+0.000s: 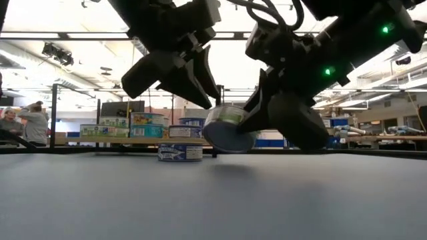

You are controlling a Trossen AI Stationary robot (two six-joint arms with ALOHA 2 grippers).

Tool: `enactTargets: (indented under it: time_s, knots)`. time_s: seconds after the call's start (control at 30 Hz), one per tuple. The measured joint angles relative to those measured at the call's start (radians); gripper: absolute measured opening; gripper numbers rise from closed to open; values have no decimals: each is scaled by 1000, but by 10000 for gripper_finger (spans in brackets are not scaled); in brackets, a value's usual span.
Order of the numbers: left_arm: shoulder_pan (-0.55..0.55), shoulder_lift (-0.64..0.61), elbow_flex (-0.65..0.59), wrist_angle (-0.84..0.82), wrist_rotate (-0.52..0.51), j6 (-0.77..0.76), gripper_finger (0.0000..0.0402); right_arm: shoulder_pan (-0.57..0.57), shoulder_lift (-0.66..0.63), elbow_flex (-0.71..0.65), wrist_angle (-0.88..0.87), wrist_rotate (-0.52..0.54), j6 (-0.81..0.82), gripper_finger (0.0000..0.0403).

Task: Stack canned seafood by type on shelf
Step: Stack the green tuna can on top of the other green tuna can on the shelf

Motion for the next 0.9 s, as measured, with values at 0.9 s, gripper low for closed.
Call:
enactTargets:
  time_s: [0.9]
  knots:
    - [-22, 1, -2, -48, -27, 20, 239, 12, -32, 0, 130, -43, -22, 129]
